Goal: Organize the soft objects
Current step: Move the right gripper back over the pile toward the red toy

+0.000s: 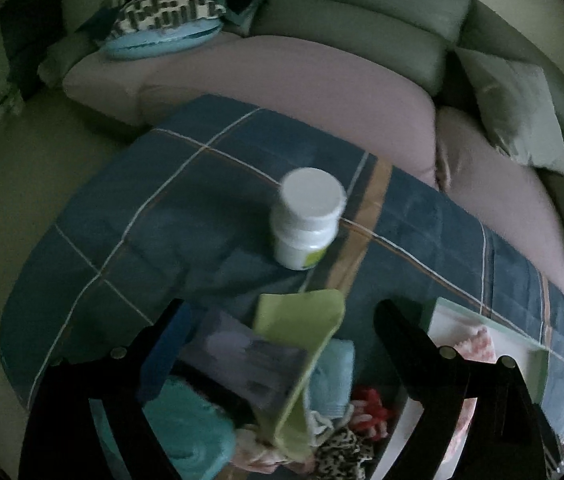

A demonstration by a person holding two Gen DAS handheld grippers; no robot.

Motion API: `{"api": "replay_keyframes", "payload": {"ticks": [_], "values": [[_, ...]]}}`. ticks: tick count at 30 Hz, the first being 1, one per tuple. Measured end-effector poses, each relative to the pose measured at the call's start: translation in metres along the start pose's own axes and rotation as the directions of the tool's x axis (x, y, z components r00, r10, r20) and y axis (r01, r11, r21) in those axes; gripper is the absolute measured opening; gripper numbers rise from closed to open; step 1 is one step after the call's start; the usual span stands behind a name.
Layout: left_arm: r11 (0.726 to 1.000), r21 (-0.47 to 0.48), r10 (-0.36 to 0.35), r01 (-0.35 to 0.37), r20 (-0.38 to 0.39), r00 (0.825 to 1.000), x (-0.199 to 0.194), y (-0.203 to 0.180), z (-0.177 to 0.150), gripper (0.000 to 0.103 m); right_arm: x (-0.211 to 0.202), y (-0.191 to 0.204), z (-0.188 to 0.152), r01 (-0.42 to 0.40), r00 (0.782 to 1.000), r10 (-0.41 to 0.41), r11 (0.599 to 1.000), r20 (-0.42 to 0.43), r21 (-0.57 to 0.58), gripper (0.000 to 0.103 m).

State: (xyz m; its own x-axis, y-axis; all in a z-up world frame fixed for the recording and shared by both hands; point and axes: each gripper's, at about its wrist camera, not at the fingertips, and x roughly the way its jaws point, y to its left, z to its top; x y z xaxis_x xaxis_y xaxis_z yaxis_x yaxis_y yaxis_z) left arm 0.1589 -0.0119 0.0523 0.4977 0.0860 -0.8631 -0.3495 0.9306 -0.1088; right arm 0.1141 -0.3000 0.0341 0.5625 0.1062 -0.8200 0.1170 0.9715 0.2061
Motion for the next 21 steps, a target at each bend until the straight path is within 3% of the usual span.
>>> {"api": "replay_keyframes", "payload": {"ticks": [4, 10, 21], "values": [[0.999, -0.046, -0.002, 0.002, -0.001, 1.0, 0.001, 0.019, 0.003, 0.093, 0.001, 0.012, -0.002, -0.019, 1.0, 0.019, 1.0, 0.002, -0.023, 0.098], [0.995, -0.104, 0.01, -0.01, 0.0, 1.0, 0.001, 0.044, 0.005, 0.093, 0.006, 0.032, -0.006, -0.073, 0.997, 0.073, 0.996, -0.011, -0.05, 0.102], [0.991, -0.132, 0.007, -0.012, -0.042, 0.999, 0.012, 0.069, 0.005, 0.093, 0.033, 0.087, -0.022, -0.177, 0.981, 0.162, 0.973, -0.107, -0.15, 0.102]]}}
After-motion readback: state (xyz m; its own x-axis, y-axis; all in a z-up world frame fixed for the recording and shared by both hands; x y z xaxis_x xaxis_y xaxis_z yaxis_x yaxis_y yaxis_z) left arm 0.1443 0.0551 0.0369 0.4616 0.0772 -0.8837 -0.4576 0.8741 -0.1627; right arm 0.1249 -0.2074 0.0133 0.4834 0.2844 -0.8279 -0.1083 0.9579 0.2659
